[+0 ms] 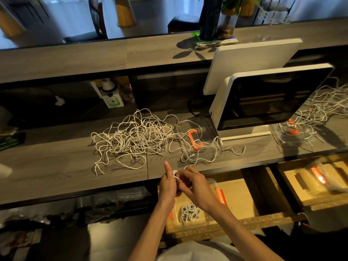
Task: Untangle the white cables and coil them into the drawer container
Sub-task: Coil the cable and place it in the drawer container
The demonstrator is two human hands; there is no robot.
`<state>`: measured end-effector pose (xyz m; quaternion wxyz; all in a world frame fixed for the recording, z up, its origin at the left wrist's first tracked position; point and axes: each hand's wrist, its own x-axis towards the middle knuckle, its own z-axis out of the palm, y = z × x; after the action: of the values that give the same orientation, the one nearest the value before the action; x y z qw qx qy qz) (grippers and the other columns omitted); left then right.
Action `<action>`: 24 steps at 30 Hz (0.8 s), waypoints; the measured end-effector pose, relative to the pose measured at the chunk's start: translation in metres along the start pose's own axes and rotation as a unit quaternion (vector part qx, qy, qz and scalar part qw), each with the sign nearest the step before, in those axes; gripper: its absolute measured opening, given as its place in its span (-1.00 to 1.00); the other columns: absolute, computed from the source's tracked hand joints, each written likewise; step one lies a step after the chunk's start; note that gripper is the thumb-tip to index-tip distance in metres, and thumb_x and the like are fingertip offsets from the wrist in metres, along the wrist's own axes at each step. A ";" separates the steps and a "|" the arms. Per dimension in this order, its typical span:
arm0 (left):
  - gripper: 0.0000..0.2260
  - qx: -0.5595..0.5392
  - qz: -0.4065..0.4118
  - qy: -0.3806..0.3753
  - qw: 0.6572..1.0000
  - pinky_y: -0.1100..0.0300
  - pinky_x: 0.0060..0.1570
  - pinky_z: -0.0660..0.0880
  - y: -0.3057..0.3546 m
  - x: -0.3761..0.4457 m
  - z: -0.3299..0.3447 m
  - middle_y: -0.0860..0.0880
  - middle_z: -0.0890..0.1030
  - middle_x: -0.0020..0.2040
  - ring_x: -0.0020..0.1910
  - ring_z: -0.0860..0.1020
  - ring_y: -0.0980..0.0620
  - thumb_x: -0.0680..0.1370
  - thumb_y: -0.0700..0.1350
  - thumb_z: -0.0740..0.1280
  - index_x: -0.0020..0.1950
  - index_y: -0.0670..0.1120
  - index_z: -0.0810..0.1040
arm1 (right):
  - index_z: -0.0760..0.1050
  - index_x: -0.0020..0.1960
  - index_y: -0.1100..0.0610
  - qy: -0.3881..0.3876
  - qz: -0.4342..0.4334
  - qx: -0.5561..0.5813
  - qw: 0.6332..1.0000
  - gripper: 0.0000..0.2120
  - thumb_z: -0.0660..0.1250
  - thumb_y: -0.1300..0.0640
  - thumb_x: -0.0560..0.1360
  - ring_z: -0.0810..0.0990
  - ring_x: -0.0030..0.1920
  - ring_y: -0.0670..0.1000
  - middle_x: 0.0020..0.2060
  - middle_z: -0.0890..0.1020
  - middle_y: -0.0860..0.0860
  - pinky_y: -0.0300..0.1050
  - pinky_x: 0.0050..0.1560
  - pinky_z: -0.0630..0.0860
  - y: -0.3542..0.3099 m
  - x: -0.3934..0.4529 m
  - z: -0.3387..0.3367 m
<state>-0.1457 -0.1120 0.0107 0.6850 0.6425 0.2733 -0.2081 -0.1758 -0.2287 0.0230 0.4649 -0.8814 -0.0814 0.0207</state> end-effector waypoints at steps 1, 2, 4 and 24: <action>-0.30 0.000 -0.004 0.002 1.000 0.20 -0.41 0.36 0.000 0.001 -0.001 -0.11 0.51 -0.36 -0.36 0.52 -0.04 0.49 0.48 0.02 -0.20 -0.15 0.54 | 0.61 0.11 0.10 -0.006 0.000 0.007 1.000 -0.90 0.38 0.14 0.61 0.52 -0.08 -0.18 -0.07 0.50 -0.08 -0.40 -0.11 0.39 0.000 0.000 -0.001; -0.31 -0.002 -0.007 0.000 1.000 0.21 -0.43 0.33 0.000 0.001 -0.002 -0.10 0.48 -0.38 -0.40 0.49 -0.02 0.46 0.49 0.03 -0.22 -0.13 0.51 | 0.61 0.10 0.10 -0.013 -0.001 0.012 1.000 -0.91 0.38 0.16 0.61 0.51 -0.11 -0.20 -0.09 0.49 -0.09 -0.41 -0.13 0.38 0.001 0.000 -0.001; -0.34 -0.002 -0.016 -0.006 1.000 0.22 -0.43 0.28 0.001 0.001 -0.003 -0.08 0.44 -0.41 -0.45 0.43 0.01 0.41 0.50 0.05 -0.25 -0.11 0.47 | 0.60 0.05 0.11 -0.030 -0.006 0.021 0.999 -0.95 0.36 0.19 0.61 0.47 -0.17 -0.21 -0.14 0.46 -0.11 -0.39 -0.16 0.34 0.002 -0.001 -0.003; -0.38 -0.021 -0.064 -0.081 0.994 0.29 -0.60 0.11 0.004 0.008 -0.004 -0.11 0.54 -0.41 -0.52 0.26 0.08 0.61 0.35 0.08 -0.04 -0.22 0.53 | 0.72 0.08 0.04 0.019 0.146 0.220 0.964 -0.89 0.46 0.14 0.57 0.57 -0.04 -0.05 -0.09 0.59 -0.01 -0.15 0.01 0.52 0.022 -0.007 0.004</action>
<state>-0.1373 -0.1075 0.0081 0.7032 0.5906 0.2615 -0.2970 -0.1808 -0.2388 0.0024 0.6406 -0.7601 0.0637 0.0888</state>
